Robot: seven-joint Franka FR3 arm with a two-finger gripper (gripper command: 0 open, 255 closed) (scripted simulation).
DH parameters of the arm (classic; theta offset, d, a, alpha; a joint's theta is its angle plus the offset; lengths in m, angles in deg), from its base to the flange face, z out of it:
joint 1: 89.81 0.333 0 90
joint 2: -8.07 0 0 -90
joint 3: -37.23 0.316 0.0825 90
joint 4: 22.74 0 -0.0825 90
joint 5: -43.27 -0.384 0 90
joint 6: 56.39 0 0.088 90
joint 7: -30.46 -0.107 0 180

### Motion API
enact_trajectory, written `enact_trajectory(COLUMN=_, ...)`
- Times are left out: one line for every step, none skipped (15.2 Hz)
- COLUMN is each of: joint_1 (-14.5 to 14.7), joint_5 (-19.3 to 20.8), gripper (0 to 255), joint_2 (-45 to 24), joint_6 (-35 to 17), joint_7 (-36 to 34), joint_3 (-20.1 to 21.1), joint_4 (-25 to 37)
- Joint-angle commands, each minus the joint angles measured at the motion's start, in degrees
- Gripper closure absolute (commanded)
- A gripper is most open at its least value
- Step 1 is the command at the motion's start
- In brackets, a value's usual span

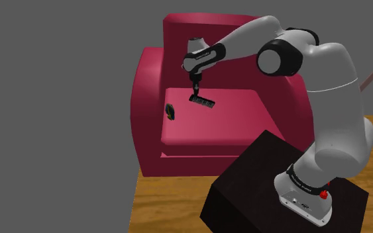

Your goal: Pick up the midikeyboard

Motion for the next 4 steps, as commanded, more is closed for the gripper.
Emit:
enact_trajectory(joint_1=0.04, joint_5=0.07, gripper=255, joint_2=0.91, joint_6=1.05, joint_7=0.01, joint_3=-0.07, joint_4=0.12)
enact_trajectory(joint_1=0.06, joint_5=0.11, gripper=255, joint_2=1.33, joint_6=1.57, joint_7=0.01, joint_3=-0.10, joint_4=0.23)
enact_trajectory(joint_1=0.06, joint_5=0.11, gripper=255, joint_2=1.38, joint_6=1.66, joint_7=0.01, joint_3=-0.10, joint_4=0.27)
enact_trajectory(joint_1=0.06, joint_5=0.11, gripper=255, joint_2=1.38, joint_6=1.66, joint_7=0.01, joint_3=-0.10, joint_4=0.27)
